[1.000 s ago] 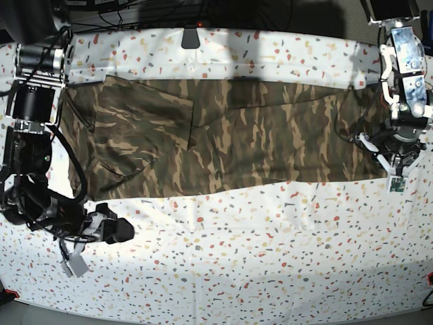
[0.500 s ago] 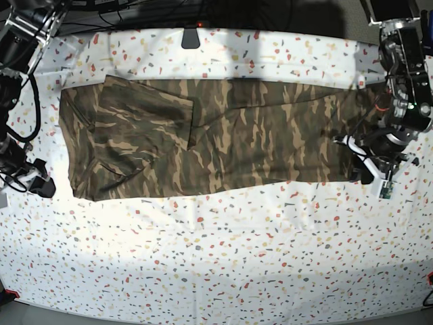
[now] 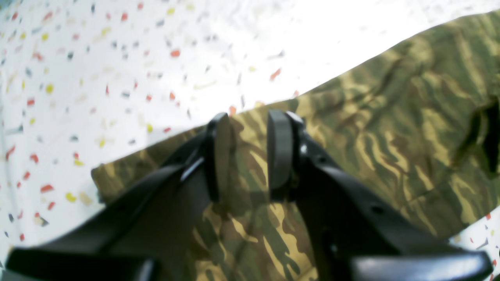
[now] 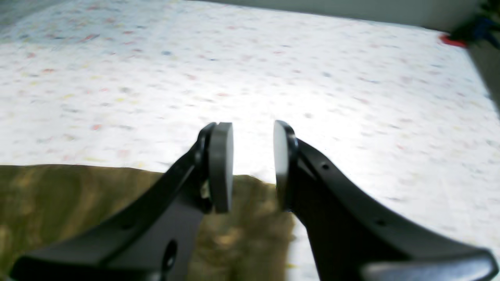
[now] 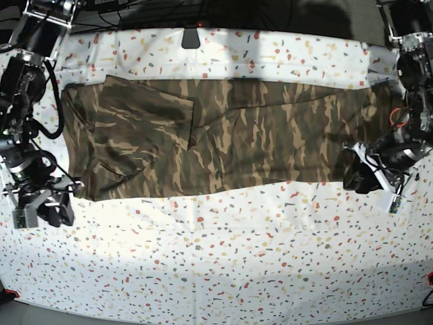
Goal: Fold the T-shirt properly
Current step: 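Open both grippers and raise them off the shirt, then move the left gripper to the strip's end and grasp it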
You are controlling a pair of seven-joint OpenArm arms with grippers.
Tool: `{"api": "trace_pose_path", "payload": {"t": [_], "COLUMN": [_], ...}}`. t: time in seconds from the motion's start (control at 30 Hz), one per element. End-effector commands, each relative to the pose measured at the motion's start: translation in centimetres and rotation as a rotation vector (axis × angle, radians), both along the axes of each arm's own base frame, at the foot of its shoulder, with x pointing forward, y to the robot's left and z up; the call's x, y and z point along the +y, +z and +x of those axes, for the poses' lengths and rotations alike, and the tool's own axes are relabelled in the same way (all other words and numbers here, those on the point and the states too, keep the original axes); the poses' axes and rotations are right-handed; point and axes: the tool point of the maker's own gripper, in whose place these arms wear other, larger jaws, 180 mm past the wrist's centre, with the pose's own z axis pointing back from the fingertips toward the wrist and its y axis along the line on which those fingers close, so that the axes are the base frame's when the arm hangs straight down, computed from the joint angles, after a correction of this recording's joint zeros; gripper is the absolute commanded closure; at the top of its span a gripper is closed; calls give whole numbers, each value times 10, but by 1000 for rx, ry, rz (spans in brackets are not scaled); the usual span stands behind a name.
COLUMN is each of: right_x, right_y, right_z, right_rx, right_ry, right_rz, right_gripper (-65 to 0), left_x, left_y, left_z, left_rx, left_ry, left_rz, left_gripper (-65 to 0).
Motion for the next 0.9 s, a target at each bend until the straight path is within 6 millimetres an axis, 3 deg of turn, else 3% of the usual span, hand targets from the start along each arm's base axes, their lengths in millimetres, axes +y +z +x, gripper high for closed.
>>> {"api": "trace_pose_path", "payload": {"t": [0.0, 0.17, 0.3, 0.37, 0.47, 0.53, 0.6, 0.8, 0.87], "right_x": [12, 56, 65, 67, 73, 78, 81, 81, 82], "right_y": [11, -22, -49, -60, -71, -74, -74, -75, -77], "right_z": [-2, -43, -82, -100, -121, -129, -132, -133, -134], "right_rx": [-43, 24, 115, 153, 198, 211, 217, 229, 245], "right_ry": [29, 76, 75, 82, 87, 85, 83, 84, 85], "right_rz": [6, 68, 28, 23, 30, 43, 51, 46, 54], "right_gripper": [-183, -182, -183, -182, -183, -183, -183, -183, -183], "left_x": [5, 24, 68, 75, 69, 67, 80, 158, 176], "left_y": [13, 8, 14, 18, 18, 13, 2, -37, -49], "left_z": [4, -2, 4, 4, 3, 3, 3, 6, -1], "left_rx": [-40, -7, -3, -5, 3, 17, 60, 254, 342], "left_ry": [-3, -1, 120, 132, 114, 89, 101, 251, 301], "left_rz": [11, 86, 216, 231, 183, 151, 146, 45, -4], "left_gripper": [-166, -166, -166, -166, -166, -166, -182, -351, -395]}}
